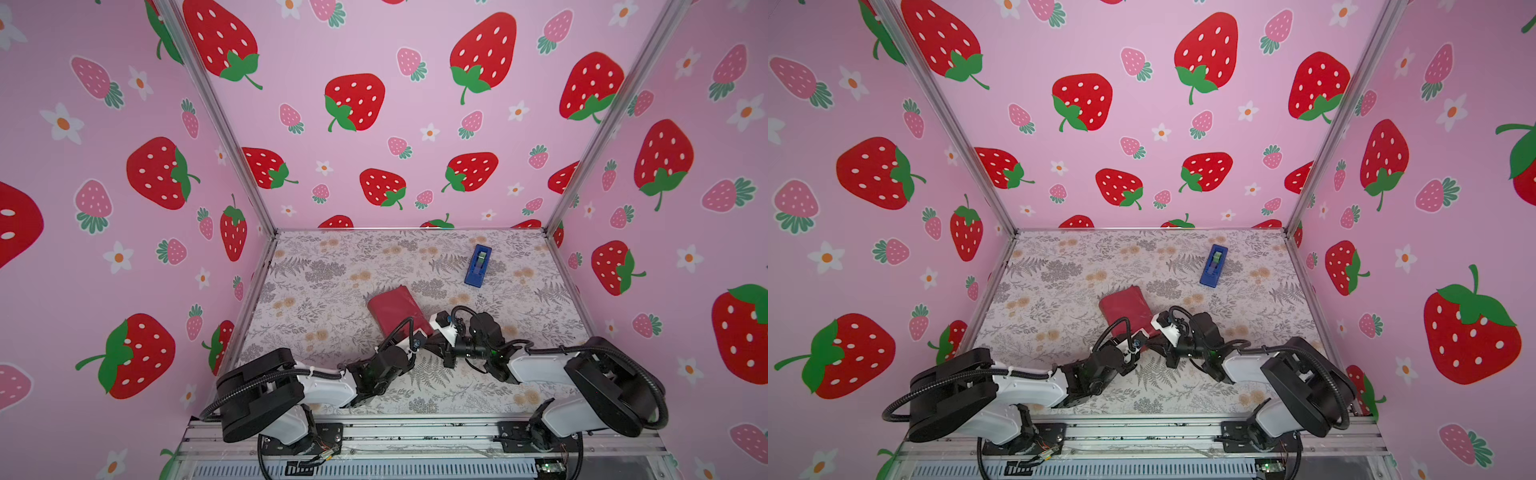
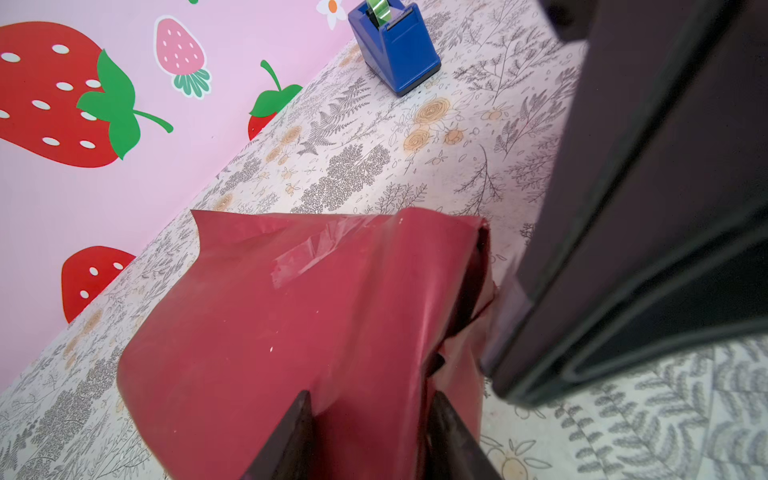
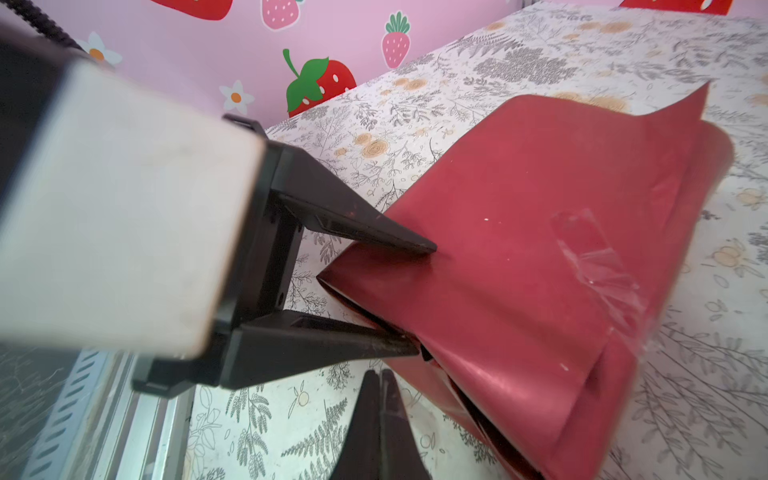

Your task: Wrap the gift box in paper

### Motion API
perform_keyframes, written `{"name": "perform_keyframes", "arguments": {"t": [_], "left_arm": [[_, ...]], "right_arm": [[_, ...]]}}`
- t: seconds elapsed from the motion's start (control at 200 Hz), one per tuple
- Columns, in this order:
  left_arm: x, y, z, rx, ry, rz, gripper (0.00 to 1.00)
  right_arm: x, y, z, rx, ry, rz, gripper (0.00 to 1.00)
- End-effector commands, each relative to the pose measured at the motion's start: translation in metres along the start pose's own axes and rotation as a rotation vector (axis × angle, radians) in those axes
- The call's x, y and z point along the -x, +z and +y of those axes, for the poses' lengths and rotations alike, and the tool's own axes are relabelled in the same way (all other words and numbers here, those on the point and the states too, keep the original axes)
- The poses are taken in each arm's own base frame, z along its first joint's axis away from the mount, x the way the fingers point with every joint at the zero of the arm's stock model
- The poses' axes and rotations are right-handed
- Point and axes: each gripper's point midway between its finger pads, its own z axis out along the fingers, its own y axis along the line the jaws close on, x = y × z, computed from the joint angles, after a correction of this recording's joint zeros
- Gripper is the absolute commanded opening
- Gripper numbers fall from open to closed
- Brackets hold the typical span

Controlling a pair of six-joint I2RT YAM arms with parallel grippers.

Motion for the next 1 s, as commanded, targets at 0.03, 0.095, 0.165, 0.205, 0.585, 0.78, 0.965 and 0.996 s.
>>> {"name": "perform_keyframes", "arguments": {"t": [0.03, 0.095, 0.165, 0.205, 0.585, 0.78, 0.965, 0.996], "left_arm": [[-0.05, 0.0, -0.015, -0.059, 0.07, 0.167, 0.46], [-0.05, 0.0, -0.015, -0.059, 0.07, 0.167, 0.46], [-0.051, 0.0, -0.015, -0.06, 0.071, 0.169, 0.46], [-0.05, 0.0, -0.015, -0.06, 0.07, 0.168, 0.46], [-0.05, -0.001, -0.015, -0.06, 0.069, 0.164, 0.46], [-0.05, -0.001, -0.015, -0.061, 0.069, 0.163, 0.46], [-0.05, 0.0, -0.015, -0.06, 0.069, 0.165, 0.46], [-0.05, 0.0, -0.015, -0.06, 0.07, 0.167, 0.46]], "right_arm": [[0.021, 0.008, 0.008, 0.071, -0.08, -0.043, 0.0], [0.025, 0.007, 0.01, 0.079, -0.096, -0.054, 0.0], [0.027, 0.005, 0.012, 0.083, -0.116, -0.06, 0.0], [0.028, 0.005, 0.012, 0.085, -0.127, -0.063, 0.0], [0.007, 0.024, 0.003, 0.124, -0.104, 0.015, 0.0], [-0.01, 0.017, 0.002, 0.099, -0.064, 0.064, 0.0], [-0.021, 0.009, -0.004, 0.059, -0.025, 0.095, 0.0], [-0.022, 0.008, -0.004, 0.054, -0.021, 0.098, 0.0]]}}
